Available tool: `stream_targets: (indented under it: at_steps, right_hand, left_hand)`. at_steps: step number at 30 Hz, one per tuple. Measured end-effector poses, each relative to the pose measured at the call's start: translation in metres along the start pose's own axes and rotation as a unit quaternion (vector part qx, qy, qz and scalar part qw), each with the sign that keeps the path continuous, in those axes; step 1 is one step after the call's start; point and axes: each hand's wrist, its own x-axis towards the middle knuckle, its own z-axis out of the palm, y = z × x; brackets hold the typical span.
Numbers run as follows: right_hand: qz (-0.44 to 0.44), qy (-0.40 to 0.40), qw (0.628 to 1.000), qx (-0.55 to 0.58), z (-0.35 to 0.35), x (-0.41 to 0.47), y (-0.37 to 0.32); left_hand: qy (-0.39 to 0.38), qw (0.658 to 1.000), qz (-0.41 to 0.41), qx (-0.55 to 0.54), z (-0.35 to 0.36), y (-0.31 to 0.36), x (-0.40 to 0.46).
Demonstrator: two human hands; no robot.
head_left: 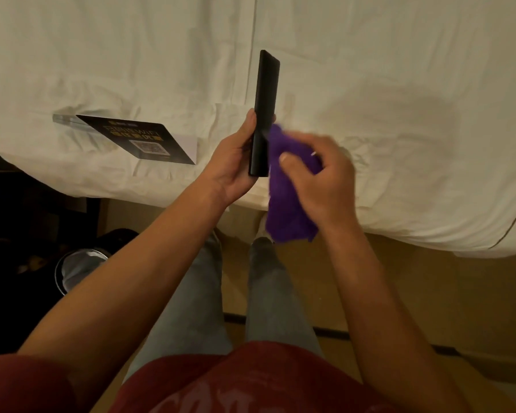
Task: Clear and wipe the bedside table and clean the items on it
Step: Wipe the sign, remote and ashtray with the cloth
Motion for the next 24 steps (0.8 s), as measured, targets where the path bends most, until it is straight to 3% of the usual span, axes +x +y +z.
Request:
stream_targets:
  at_steps: [2, 6, 10, 12, 14, 16, 18, 21, 24]
  right_hand:
    - [0.000, 0.050, 0.999, -0.008, -0.007, 0.020, -0.002]
    - [-0.012, 0.043, 0.999, -0.028, 0.011, 0.022, -0.003]
    - [0.041, -0.015, 0.999, 0.020, 0.025, -0.011, 0.013]
    - [0.063, -0.050, 0.996, 0.032, 0.021, -0.024, 0.025]
    - [0.102, -0.055, 0.992, 0.054, 0.011, -0.028, 0.032]
    - [0.136, -0.010, 0.988, 0.074, -0.002, -0.020, 0.031]
    - [0.111, 0.047, 0.990, 0.072, -0.015, -0.003, 0.021]
    - [0.041, 0.089, 0.995, 0.035, -0.027, 0.029, 0.000]
    - [0.000, 0.066, 0.996, -0.053, -0.021, 0.057, -0.013]
  left_hand:
    - [-0.020, 1.000, 0.007, 0.023, 0.003, -0.001, 0.000]
    - [-0.070, 0.997, 0.008, 0.013, 0.015, -0.002, -0.002]
    - [-0.019, 1.000, 0.008, 0.008, 0.012, 0.001, 0.003]
    - [0.033, 0.995, 0.037, 0.085, 0.005, 0.002, 0.006]
    - [0.061, 0.973, 0.072, 0.209, -0.003, 0.003, 0.004]
    - [0.069, 0.935, 0.087, 0.337, -0.009, 0.004, 0.002]
    - [0.060, 0.893, 0.093, 0.436, -0.012, 0.002, -0.003]
    - [0.043, 0.848, 0.080, 0.523, -0.007, -0.002, -0.011]
    - [0.058, 0.842, 0.047, 0.535, -0.001, -0.008, -0.013]
